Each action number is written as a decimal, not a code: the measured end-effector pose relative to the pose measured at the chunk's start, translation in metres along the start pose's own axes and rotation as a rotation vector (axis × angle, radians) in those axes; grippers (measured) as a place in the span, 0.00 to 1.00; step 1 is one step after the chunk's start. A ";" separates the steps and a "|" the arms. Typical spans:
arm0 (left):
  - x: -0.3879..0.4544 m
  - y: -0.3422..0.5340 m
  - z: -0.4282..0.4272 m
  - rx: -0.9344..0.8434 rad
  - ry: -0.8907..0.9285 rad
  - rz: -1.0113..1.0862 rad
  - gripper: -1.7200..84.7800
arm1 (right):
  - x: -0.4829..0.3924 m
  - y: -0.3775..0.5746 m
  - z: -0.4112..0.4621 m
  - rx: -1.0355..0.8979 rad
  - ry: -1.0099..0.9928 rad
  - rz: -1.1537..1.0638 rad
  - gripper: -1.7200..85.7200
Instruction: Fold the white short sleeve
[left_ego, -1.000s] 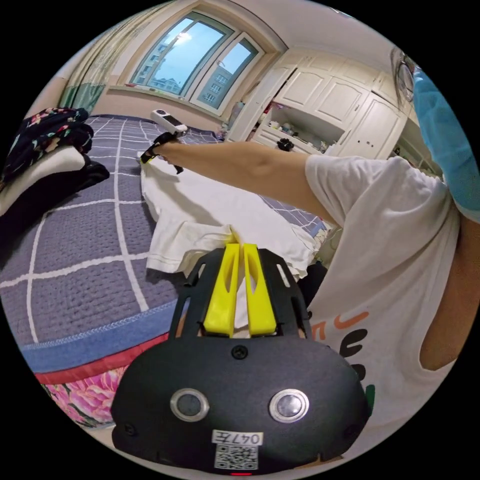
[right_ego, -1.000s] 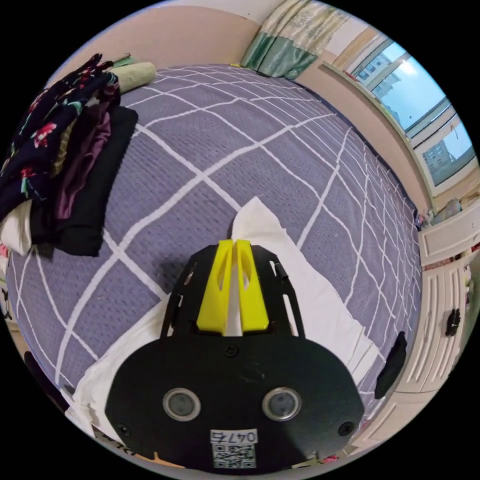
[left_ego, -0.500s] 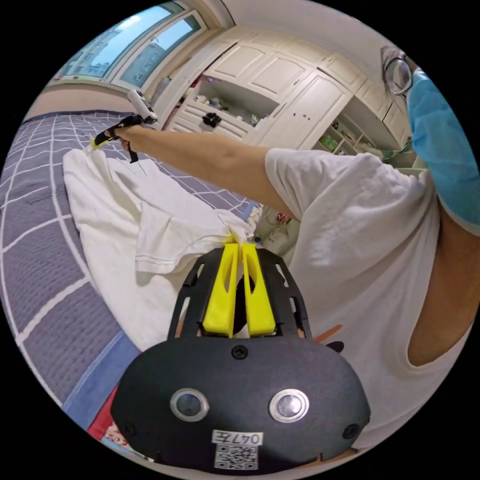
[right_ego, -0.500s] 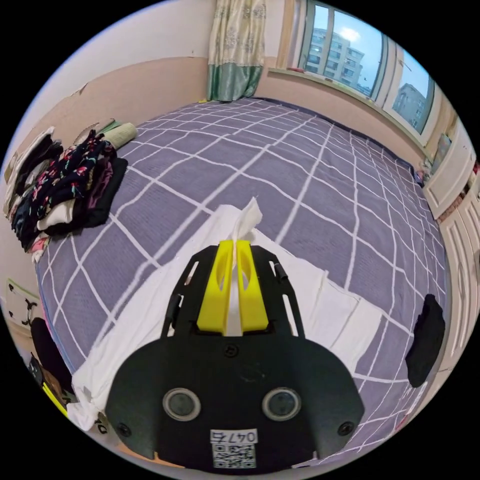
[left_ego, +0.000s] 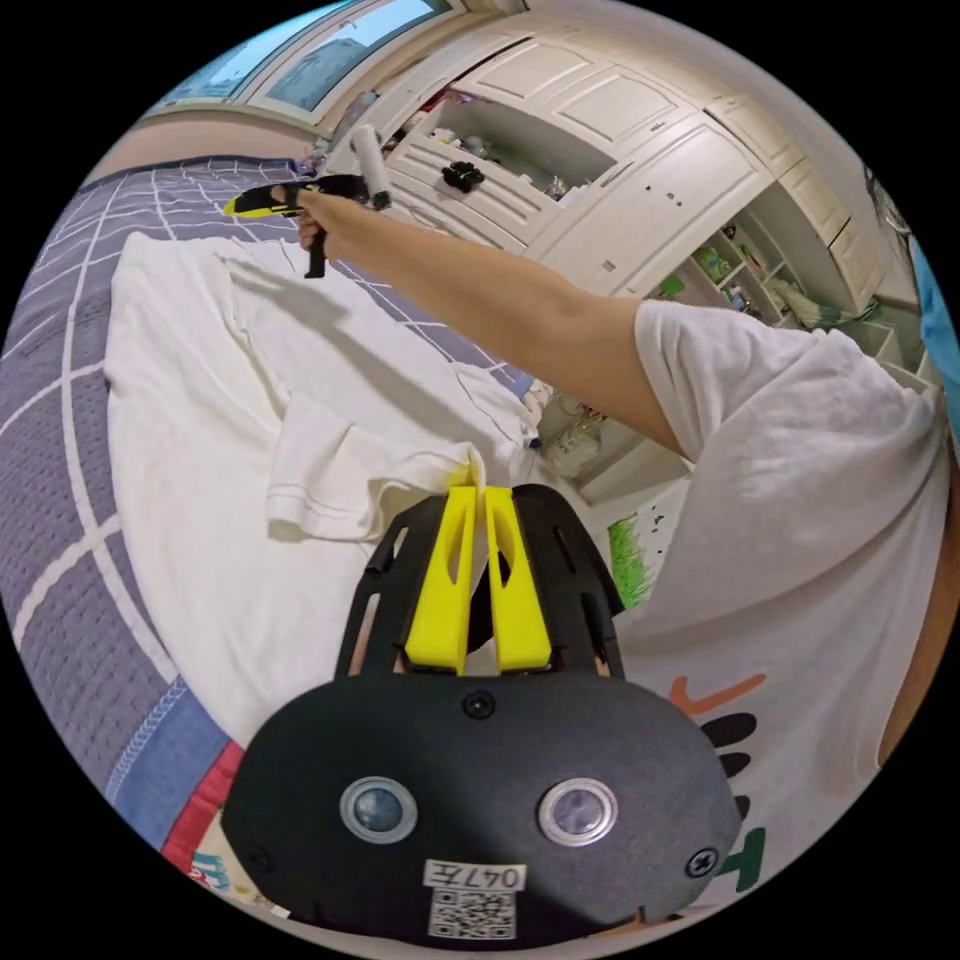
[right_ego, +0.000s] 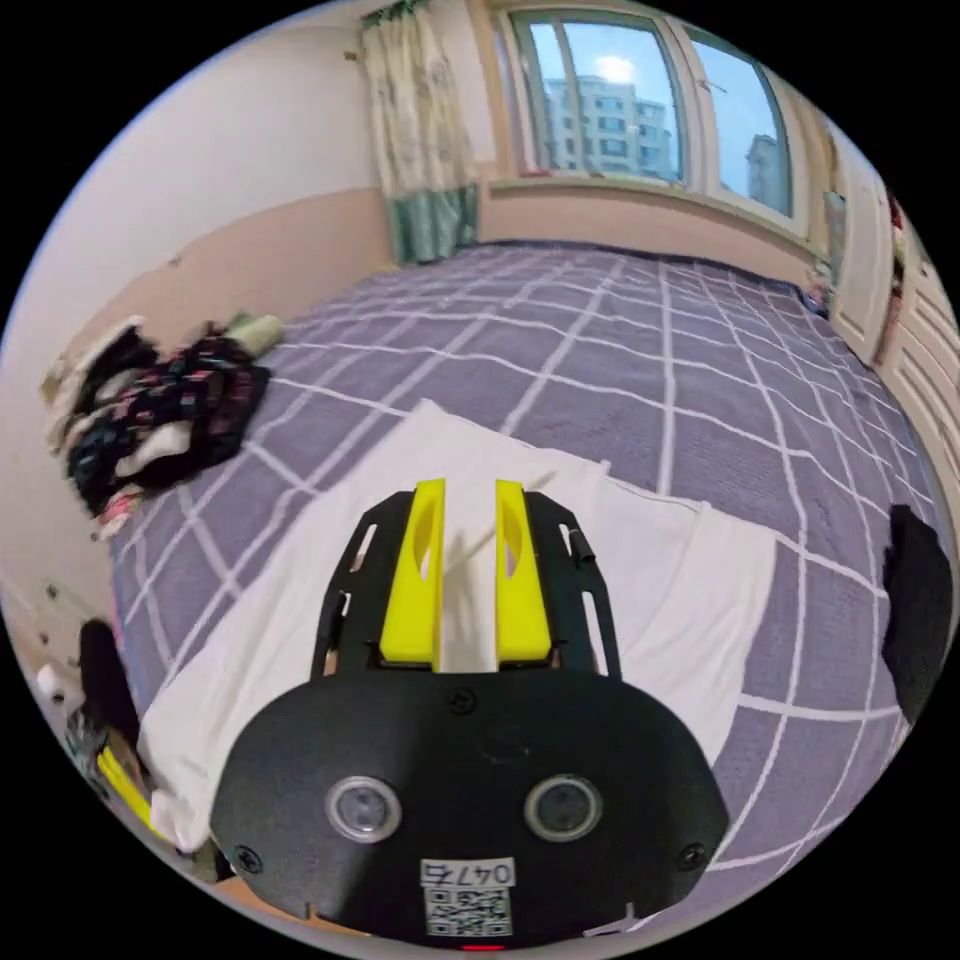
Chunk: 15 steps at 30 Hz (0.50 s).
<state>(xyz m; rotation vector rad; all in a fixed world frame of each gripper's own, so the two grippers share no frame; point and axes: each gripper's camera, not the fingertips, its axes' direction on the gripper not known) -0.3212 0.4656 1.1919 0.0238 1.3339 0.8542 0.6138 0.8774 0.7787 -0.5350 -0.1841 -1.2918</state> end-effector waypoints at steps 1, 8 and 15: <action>0.003 0.000 0.003 -0.008 -0.030 0.014 0.01 | -0.019 0.010 -0.032 0.039 -0.129 -0.054 0.04; 0.000 0.007 0.026 -0.036 -0.103 -0.006 0.01 | -0.229 0.121 -0.138 -0.223 -0.737 -0.606 0.07; 0.013 0.011 0.028 -0.037 -0.194 -0.012 0.01 | -0.373 0.158 -0.136 -0.494 -0.699 -0.986 0.04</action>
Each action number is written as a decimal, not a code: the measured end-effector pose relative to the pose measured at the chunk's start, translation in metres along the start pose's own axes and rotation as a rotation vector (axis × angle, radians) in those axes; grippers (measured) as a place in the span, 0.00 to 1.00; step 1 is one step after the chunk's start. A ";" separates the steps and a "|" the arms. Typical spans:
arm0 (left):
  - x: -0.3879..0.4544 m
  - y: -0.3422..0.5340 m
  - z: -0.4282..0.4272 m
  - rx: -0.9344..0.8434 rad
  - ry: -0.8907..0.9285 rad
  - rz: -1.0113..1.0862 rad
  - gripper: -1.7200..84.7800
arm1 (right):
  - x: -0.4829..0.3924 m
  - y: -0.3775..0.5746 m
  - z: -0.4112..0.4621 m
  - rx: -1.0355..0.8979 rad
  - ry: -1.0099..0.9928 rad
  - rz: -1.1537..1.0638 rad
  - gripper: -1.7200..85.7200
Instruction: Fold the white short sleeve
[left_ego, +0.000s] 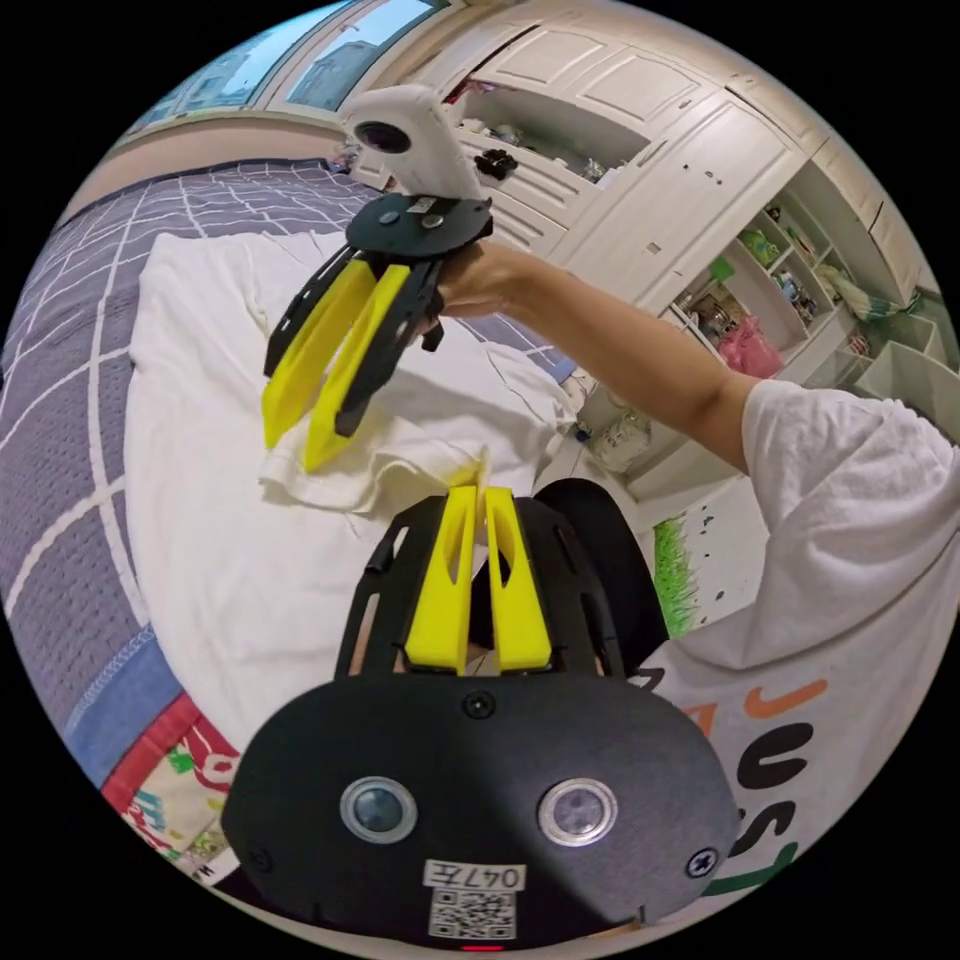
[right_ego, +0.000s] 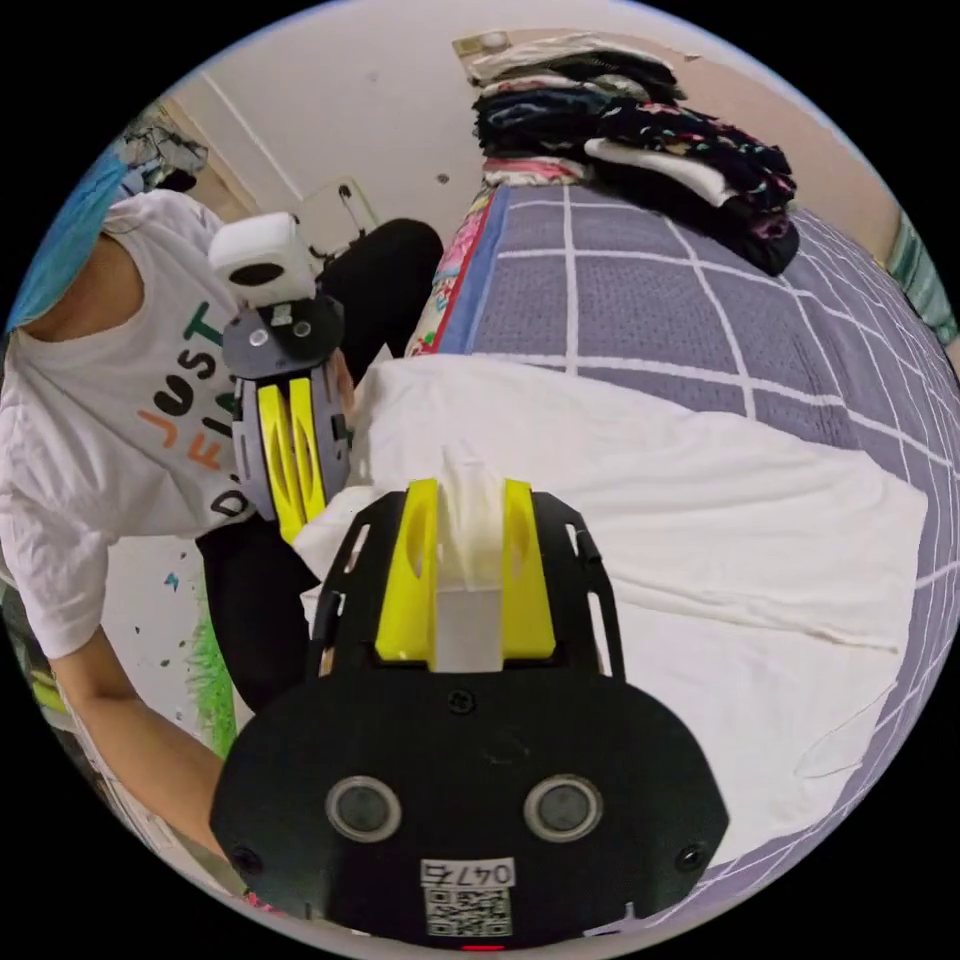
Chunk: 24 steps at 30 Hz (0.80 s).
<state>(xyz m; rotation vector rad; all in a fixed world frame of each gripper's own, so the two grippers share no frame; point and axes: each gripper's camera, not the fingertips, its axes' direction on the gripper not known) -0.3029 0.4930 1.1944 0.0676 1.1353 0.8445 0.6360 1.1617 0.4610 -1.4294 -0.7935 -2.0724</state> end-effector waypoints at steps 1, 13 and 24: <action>0.001 0.001 -0.001 0.005 -0.001 -0.014 0.01 | -0.004 -0.011 -0.001 -0.040 0.005 -0.015 0.03; 0.014 0.038 -0.070 0.077 -0.435 -0.255 0.01 | -0.012 -0.052 -0.108 0.226 0.286 0.189 0.02; 0.042 0.068 -0.137 0.029 -0.654 -0.173 0.01 | -0.058 -0.068 -0.206 0.298 0.422 0.230 0.07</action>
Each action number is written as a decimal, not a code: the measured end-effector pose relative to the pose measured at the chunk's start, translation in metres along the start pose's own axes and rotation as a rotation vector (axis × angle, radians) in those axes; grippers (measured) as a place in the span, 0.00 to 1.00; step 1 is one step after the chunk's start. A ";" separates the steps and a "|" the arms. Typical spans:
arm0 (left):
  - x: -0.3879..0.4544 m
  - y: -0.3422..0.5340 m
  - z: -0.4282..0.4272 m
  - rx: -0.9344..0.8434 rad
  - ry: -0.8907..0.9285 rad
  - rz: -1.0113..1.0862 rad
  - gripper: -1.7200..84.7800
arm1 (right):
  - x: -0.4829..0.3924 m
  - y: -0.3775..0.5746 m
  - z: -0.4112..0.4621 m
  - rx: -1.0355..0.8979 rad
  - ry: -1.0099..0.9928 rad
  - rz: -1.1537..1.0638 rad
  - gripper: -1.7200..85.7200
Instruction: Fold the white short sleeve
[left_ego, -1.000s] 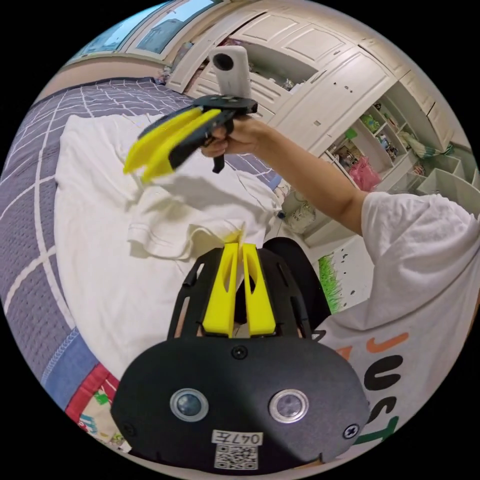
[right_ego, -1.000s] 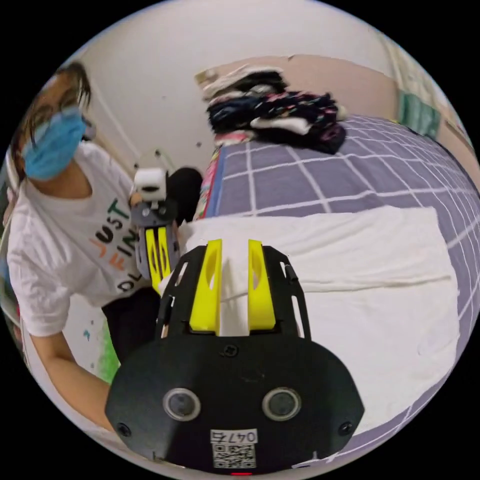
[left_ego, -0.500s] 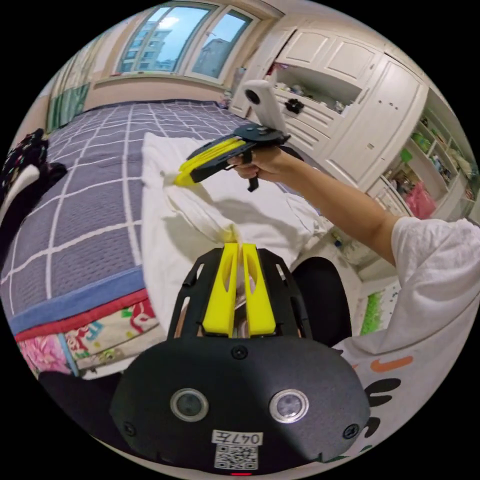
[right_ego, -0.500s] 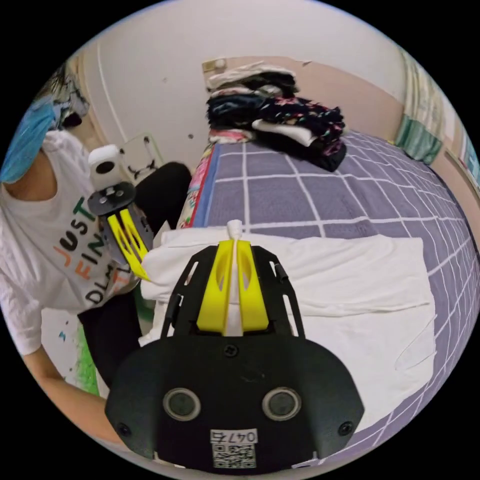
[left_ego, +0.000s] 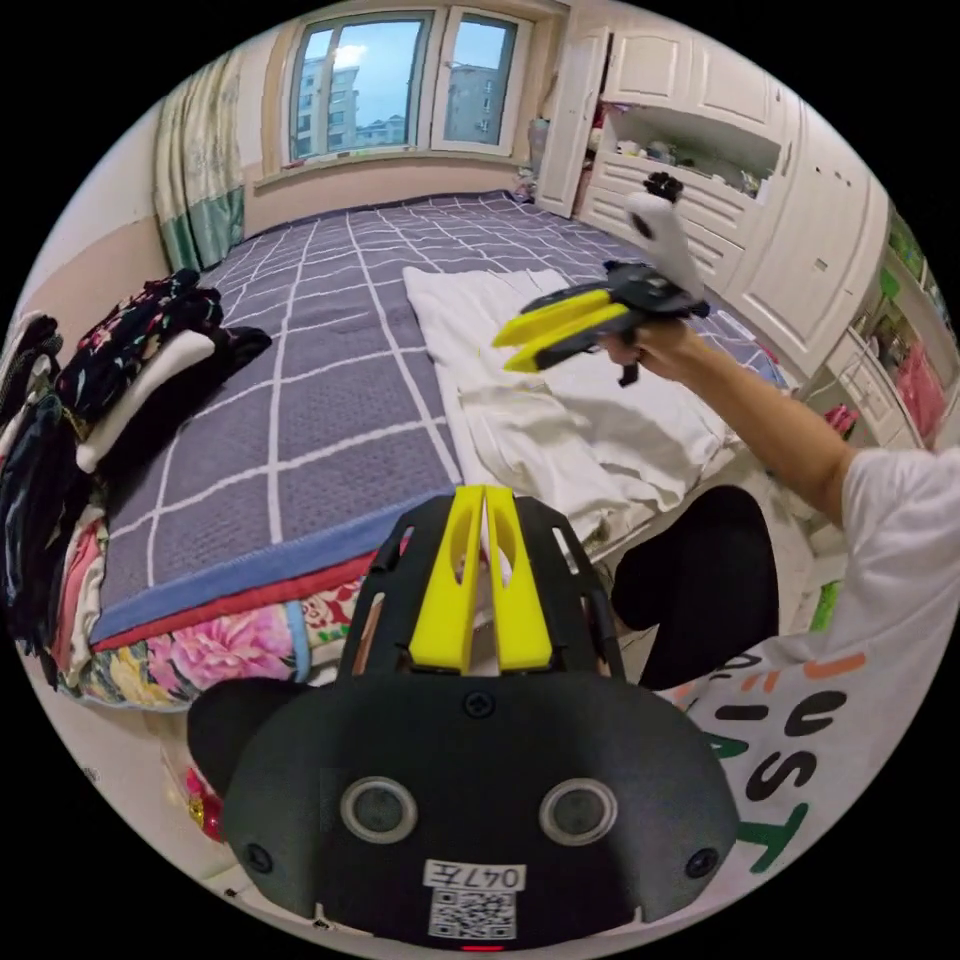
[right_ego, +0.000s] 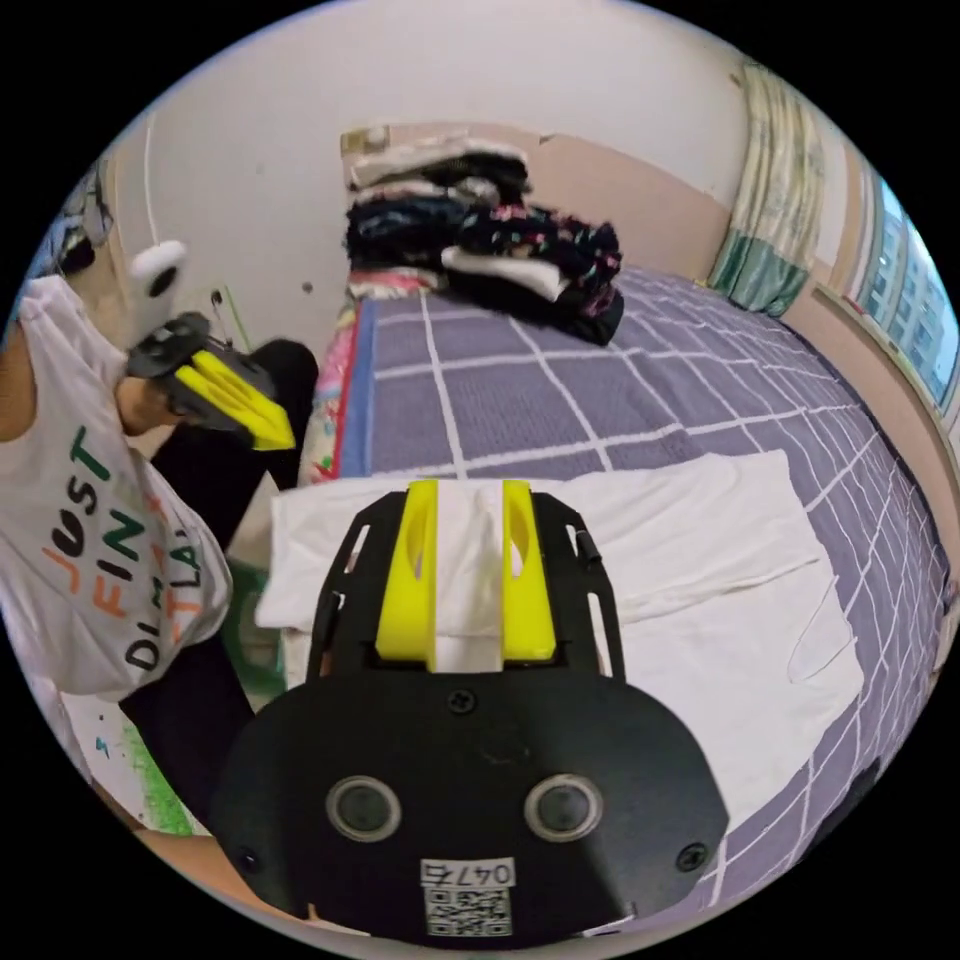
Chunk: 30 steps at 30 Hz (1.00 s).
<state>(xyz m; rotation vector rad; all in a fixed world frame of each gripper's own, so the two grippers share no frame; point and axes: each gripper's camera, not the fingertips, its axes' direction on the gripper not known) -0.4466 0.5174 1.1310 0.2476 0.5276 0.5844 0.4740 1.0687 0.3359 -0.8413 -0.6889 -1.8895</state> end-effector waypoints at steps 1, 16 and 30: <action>-0.012 -0.010 -0.003 0.008 0.027 -0.017 0.01 | -0.011 -0.002 -0.037 0.059 -0.011 0.005 0.06; 0.045 0.006 0.023 -0.028 0.346 0.113 0.02 | -0.150 -0.001 -0.106 -0.064 0.335 0.000 0.02; 0.241 0.055 0.054 0.116 -0.245 0.630 0.07 | 0.003 0.036 -0.190 0.194 -0.098 0.479 0.02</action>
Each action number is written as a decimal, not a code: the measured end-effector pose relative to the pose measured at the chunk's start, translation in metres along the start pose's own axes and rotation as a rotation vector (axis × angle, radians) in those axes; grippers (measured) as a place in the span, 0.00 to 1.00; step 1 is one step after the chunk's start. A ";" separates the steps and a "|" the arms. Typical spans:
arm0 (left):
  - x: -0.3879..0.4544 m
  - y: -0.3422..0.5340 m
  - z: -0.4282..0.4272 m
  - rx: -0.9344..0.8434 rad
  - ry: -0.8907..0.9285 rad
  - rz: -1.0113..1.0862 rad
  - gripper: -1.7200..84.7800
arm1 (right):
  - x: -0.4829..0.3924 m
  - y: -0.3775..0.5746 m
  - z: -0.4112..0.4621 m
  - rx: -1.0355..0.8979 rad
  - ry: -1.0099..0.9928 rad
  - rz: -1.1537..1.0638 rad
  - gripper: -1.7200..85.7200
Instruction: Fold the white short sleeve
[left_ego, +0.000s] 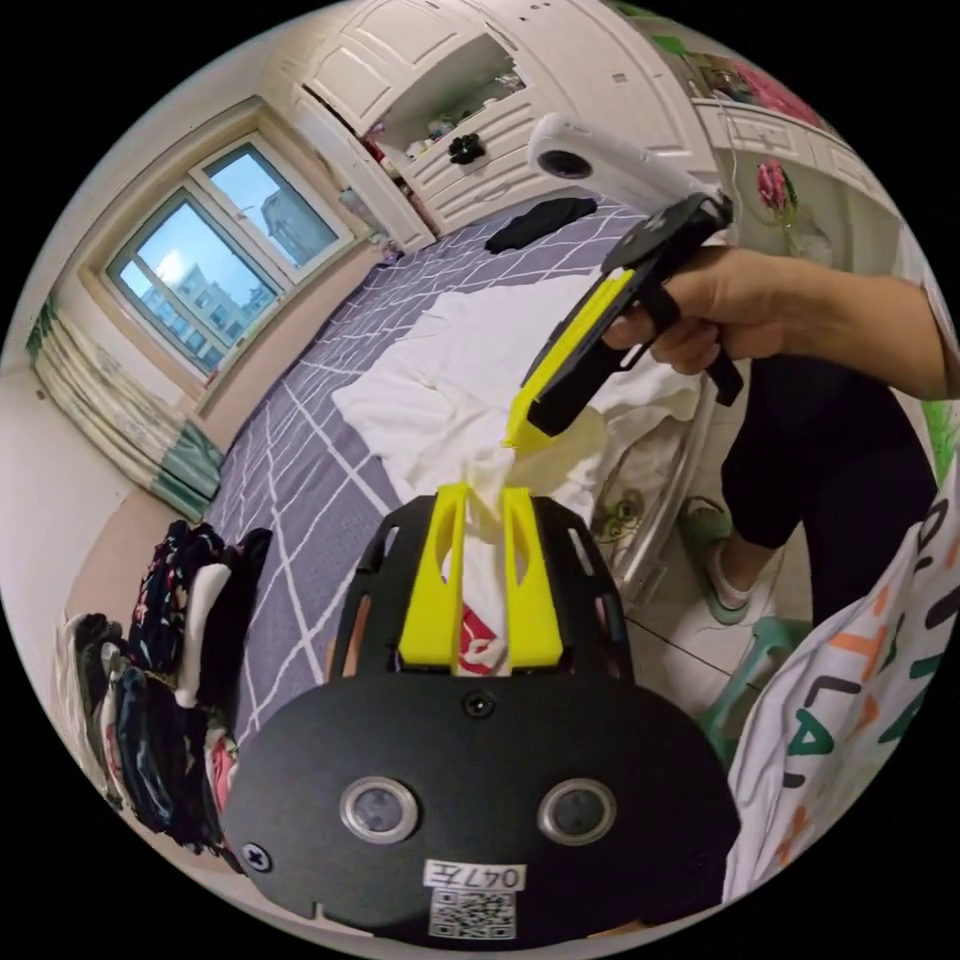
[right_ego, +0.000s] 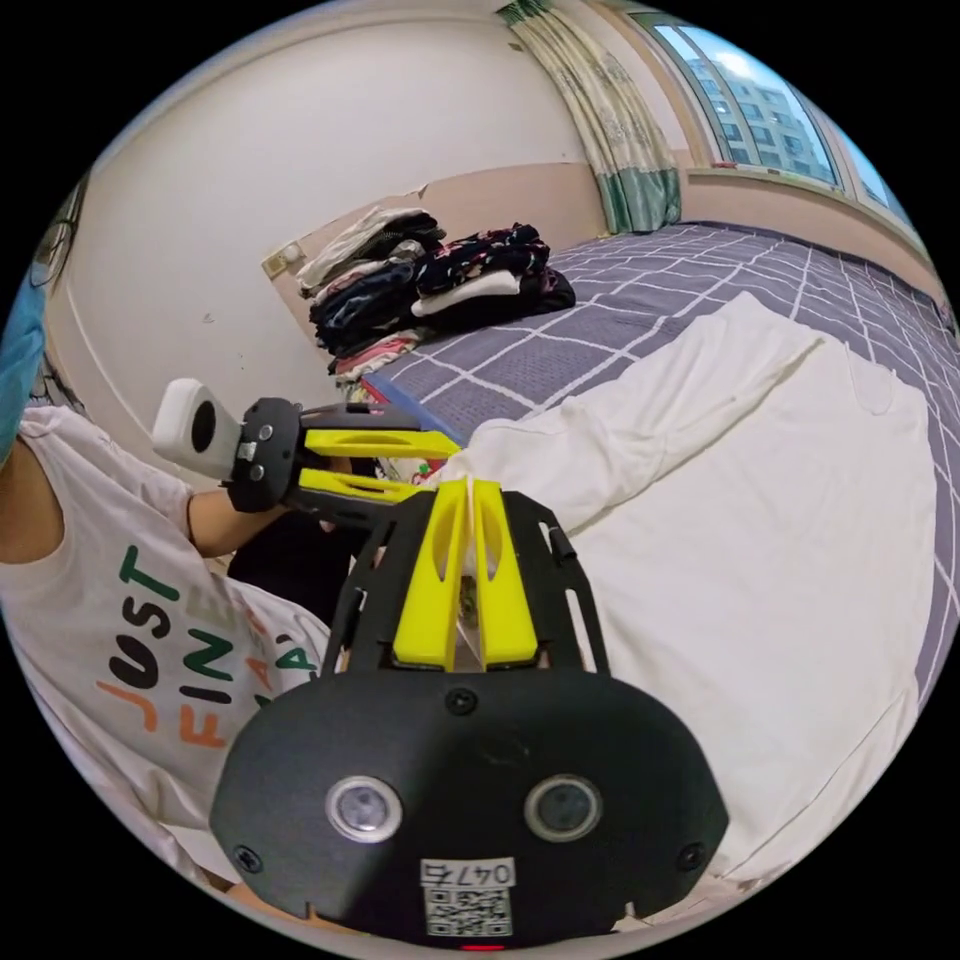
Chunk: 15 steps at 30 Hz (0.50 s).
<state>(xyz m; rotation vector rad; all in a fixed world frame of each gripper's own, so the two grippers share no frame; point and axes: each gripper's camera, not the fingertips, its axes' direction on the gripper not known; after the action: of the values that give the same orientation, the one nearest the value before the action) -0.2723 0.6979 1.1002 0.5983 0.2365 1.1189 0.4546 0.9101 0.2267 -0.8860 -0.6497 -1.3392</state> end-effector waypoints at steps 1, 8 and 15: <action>0.003 0.000 0.002 -0.002 -0.031 -0.012 0.04 | -0.001 -0.006 -0.001 -0.003 0.004 -0.008 0.02; 0.015 0.007 0.010 -0.111 0.025 0.075 0.02 | -0.040 -0.037 -0.001 -0.089 0.151 -0.181 0.06; 0.011 0.038 0.025 -0.143 0.198 -0.044 0.02 | -0.064 -0.049 -0.005 -0.196 0.375 -0.169 0.07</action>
<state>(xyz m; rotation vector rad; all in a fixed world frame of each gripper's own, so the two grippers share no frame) -0.2855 0.7107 1.1434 0.3536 0.3351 1.1422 0.3970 0.9402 0.1790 -0.7181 -0.3094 -1.6900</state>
